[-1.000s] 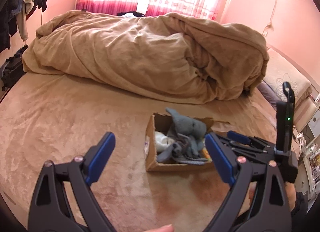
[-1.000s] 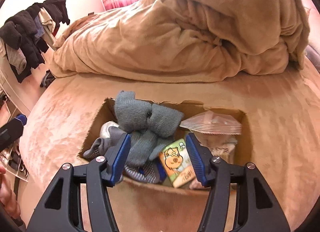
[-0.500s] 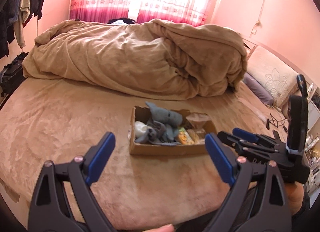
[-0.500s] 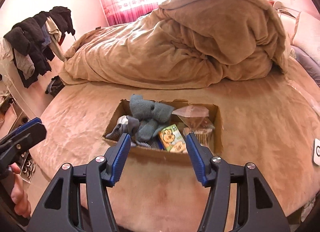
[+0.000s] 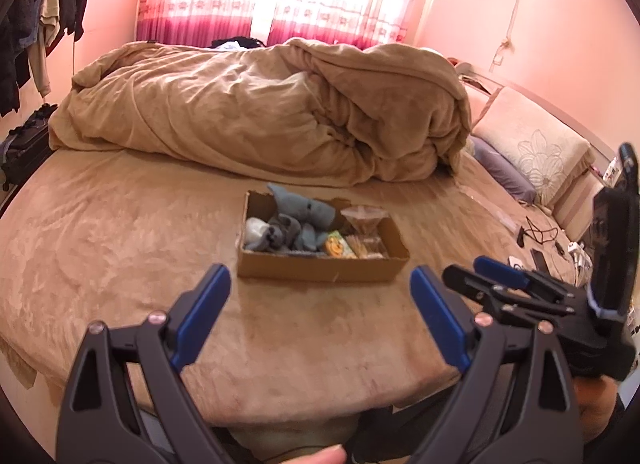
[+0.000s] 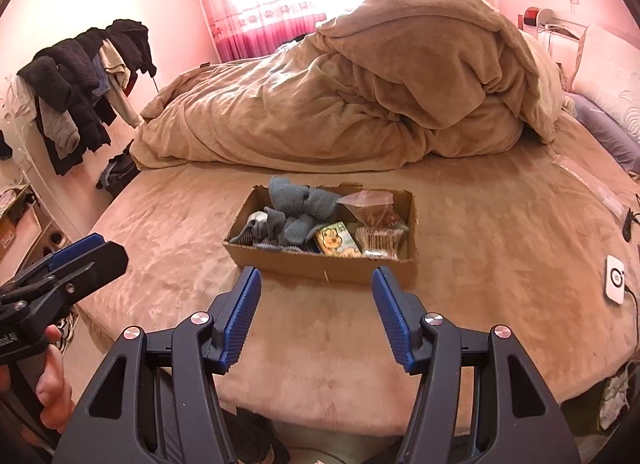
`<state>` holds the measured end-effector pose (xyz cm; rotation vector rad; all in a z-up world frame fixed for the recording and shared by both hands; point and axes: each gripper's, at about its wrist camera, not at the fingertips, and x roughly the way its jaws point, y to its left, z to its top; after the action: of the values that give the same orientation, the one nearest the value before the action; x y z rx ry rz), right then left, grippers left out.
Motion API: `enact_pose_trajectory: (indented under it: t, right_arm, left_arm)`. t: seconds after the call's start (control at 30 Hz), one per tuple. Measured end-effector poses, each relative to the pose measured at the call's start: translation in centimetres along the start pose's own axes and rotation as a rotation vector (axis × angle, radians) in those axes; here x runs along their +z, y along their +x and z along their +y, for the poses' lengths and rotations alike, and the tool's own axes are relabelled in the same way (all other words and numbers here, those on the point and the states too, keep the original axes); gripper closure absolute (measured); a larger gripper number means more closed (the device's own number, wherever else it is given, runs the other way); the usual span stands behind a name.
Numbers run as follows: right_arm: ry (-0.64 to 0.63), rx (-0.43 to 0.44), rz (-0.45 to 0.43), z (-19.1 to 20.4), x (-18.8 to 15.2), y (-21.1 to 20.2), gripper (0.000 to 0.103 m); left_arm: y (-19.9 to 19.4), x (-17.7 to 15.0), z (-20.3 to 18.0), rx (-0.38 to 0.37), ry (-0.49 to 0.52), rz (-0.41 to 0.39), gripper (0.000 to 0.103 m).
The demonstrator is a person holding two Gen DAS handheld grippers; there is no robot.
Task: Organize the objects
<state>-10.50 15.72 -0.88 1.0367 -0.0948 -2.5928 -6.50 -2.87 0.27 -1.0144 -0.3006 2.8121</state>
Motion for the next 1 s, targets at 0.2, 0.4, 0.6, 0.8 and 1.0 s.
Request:
enact_pose_trajectory:
  t: [0.2, 0.4, 0.6, 0.8, 1.0]
  right_arm:
    - [-0.023, -0.014, -0.007, -0.2, -1.5, -2.7, 0.042]
    - [-0.019, -0.011, -0.017, -0.7, -3.1, -4.2, 0.041]
    - [-0.014, -0.009, -0.008, -1.2, -4.0, -4.5, 0.041]
    - [-0.005, -0.008, -0.015, -1.4, -4.1, -4.7, 0.041]
    - [-0.006, -0.008, -0.015, -1.5, -4.1, -4.6, 0.041]
  left_arm:
    - [-0.5, -2.1, -1.2, 0.035, 0.042, 0.021, 0.011]
    - [-1.2, -3.8, -1.7, 0.061, 0.039, 0.018, 0.011]
    - [-1.8, -4.0, -2.4, 0.080, 0.053, 0.020, 0.011]
    - [-2.2, -3.6, -2.9, 0.076, 0.068, 0.009, 0.011]
    - [-2.2, -3.4, -2.7, 0.079, 0.065, 0.014, 0.011]
